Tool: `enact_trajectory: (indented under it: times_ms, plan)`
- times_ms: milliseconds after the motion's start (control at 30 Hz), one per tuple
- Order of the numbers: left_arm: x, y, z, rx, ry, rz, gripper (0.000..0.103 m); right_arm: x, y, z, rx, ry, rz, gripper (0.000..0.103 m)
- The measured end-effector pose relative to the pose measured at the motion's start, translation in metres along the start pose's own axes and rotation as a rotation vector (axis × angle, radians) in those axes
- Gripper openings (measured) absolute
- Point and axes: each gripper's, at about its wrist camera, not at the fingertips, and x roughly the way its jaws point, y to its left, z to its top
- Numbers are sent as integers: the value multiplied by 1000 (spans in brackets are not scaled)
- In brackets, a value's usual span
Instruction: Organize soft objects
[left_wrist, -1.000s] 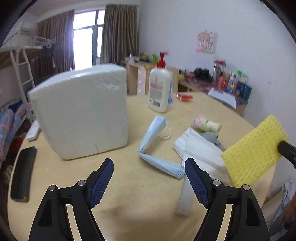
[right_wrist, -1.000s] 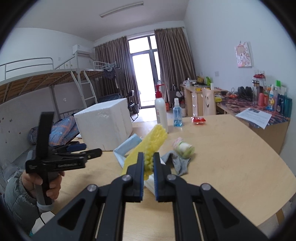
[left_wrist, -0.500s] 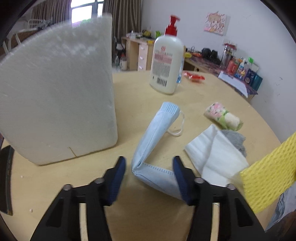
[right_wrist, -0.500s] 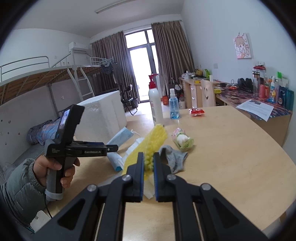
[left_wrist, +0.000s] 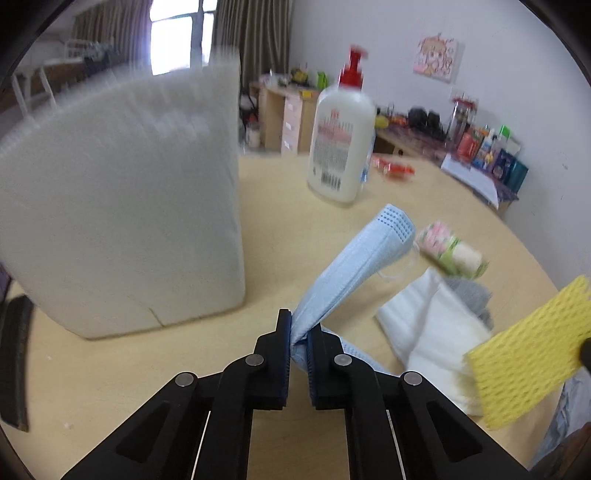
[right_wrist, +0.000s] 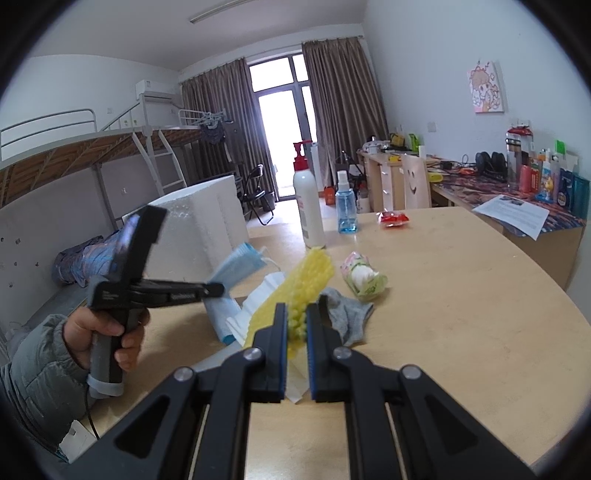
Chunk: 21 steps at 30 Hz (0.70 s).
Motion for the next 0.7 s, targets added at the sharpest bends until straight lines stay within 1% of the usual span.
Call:
enact_trajectory:
  times_ms: [33,100,233,300,433,500,700]
  plan:
    - [-12,-1,2,7,-37,14,7,-1,1,0,1,0,-4,11]
    - [-28,-3,3,21,-83,30,7,-3,2,2,-2,-4,-9,11]
    - [-71,-9,4,66,-217,96,6,-9,7,6,-14,-20,-11,11]
    - [-90,-11,3,82,-265,114,6,-10,9,8,-18,-26,-11,11]
    - [-118,-13,6,95,-336,119,6,-15,15,10,-28,-43,-3,11]
    - [-124,-15,9,92,-351,120,6,-16,17,12,-32,-50,2,11]
    - [-160,-8,0,45,-427,131,6,-21,26,17,-54,-73,14,11]
